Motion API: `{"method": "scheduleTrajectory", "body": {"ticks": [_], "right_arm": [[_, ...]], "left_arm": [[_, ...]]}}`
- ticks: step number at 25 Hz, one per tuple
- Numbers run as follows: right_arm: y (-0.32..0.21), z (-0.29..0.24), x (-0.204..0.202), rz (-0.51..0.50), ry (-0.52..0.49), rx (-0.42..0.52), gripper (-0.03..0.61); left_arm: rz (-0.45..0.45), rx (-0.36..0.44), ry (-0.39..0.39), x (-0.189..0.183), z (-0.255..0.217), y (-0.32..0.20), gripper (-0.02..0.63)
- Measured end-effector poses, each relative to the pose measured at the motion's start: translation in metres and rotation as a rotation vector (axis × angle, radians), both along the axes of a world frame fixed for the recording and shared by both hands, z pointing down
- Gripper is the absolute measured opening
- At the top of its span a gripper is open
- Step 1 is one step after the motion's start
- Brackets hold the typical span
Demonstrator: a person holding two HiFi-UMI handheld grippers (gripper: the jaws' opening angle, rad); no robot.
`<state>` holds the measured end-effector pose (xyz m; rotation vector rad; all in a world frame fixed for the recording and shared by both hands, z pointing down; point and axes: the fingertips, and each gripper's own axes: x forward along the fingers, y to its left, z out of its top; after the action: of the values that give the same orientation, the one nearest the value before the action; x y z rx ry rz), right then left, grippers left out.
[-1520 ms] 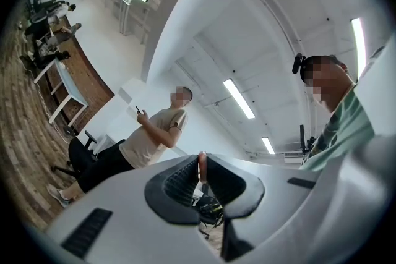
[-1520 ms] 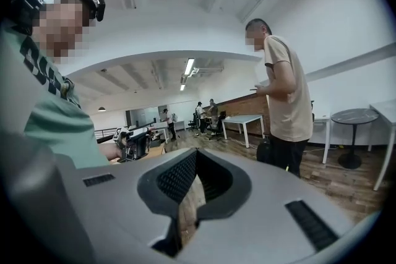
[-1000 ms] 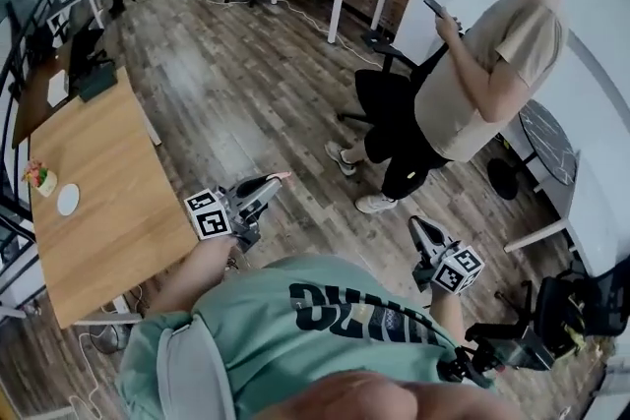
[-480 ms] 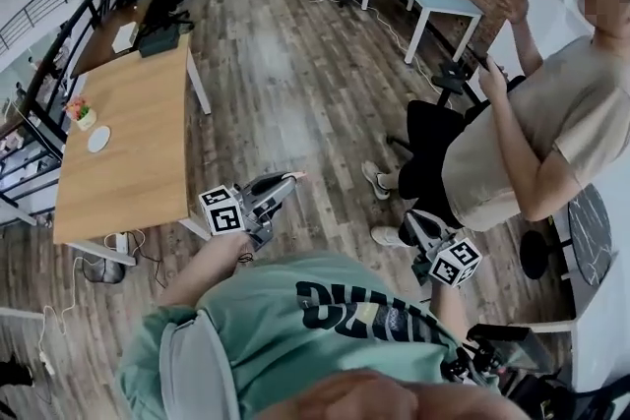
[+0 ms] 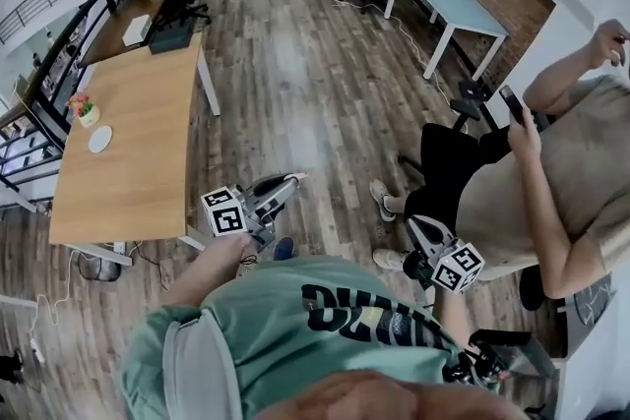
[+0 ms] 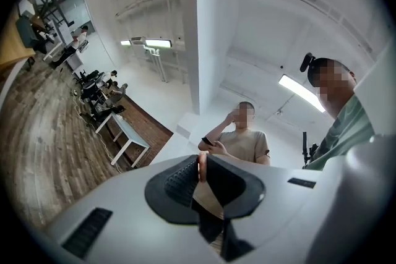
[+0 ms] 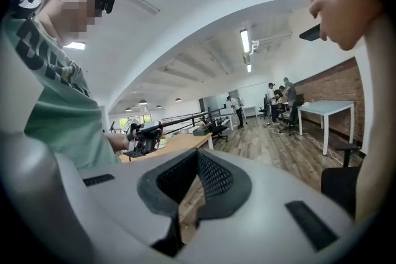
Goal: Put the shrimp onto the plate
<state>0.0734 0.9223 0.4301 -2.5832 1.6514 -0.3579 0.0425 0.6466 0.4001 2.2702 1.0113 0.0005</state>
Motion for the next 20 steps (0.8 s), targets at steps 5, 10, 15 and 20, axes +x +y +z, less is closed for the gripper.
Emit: {"method": "scheduleTrajectory", "body": {"ticks": [5,10,15,20], "right_arm": [[-0.047,-0.003,0.068,0.071,-0.012,-0.017,0.006],[-0.109,-0.022,0.147,0.089,0.035,-0.035,0.006],[-0.184,-0.026,0.198,0.045,0.018,-0.024,0.006],[-0.222,-0.016,0.246,-0.035,0.007,-0.030,0.006]], "left_arm": [[0.045,-0.024,0.009,0.088,0.009,-0.054,0.040],[0.086,-0.019,0.062,0.170,-0.011,-0.117,0.040],[0.030,-0.024,0.072,0.212,-0.012,-0.190,0.040],[-0.067,-0.029,0.046,0.232,-0.003,-0.237,0.040]]}}
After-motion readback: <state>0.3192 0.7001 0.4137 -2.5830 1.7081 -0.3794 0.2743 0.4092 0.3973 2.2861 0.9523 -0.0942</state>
